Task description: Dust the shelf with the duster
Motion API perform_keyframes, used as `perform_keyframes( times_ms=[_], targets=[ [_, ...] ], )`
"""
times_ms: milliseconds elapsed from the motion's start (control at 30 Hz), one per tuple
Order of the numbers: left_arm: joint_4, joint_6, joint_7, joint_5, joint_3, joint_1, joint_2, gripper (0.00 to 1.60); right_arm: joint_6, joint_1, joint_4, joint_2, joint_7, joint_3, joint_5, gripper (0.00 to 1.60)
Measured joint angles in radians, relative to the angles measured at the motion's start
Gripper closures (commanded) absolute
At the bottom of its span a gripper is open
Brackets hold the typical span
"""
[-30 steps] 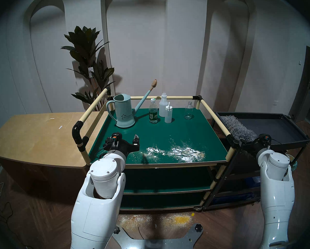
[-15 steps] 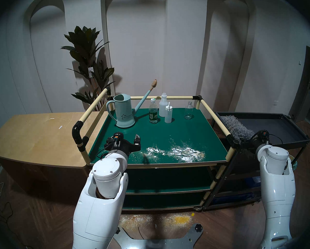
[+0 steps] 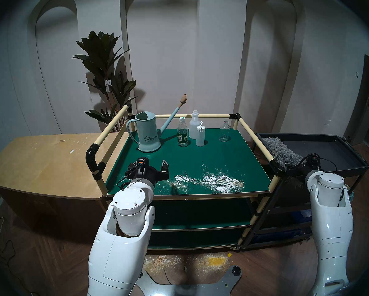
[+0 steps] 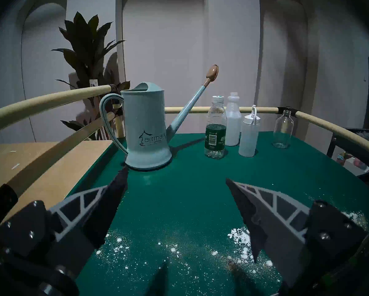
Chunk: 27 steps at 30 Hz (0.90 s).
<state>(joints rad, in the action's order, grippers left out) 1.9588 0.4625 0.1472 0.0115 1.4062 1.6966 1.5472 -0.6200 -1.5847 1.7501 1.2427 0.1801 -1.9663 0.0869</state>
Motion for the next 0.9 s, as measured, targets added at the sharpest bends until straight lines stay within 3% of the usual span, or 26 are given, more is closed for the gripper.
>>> perform_keyframes(
  times_ms=[267,433,900],
  targets=[
    [0.002,0.019,0.008,-0.014,-0.013,-0.002,-0.012,0.0,-0.065,0.006,0.013,0.008,0.004,-0.017,0.023,0.0],
    [0.002,0.04,0.009,-0.026,-0.03,-0.009,-0.02,0.0,-0.104,0.02,-0.026,0.016,0.006,-0.03,0.04,0.0],
    [-0.005,0.082,0.047,-0.064,-0.089,-0.039,-0.008,0.0,-0.112,0.088,-0.109,0.004,0.018,-0.043,0.068,0.0]
  ],
)
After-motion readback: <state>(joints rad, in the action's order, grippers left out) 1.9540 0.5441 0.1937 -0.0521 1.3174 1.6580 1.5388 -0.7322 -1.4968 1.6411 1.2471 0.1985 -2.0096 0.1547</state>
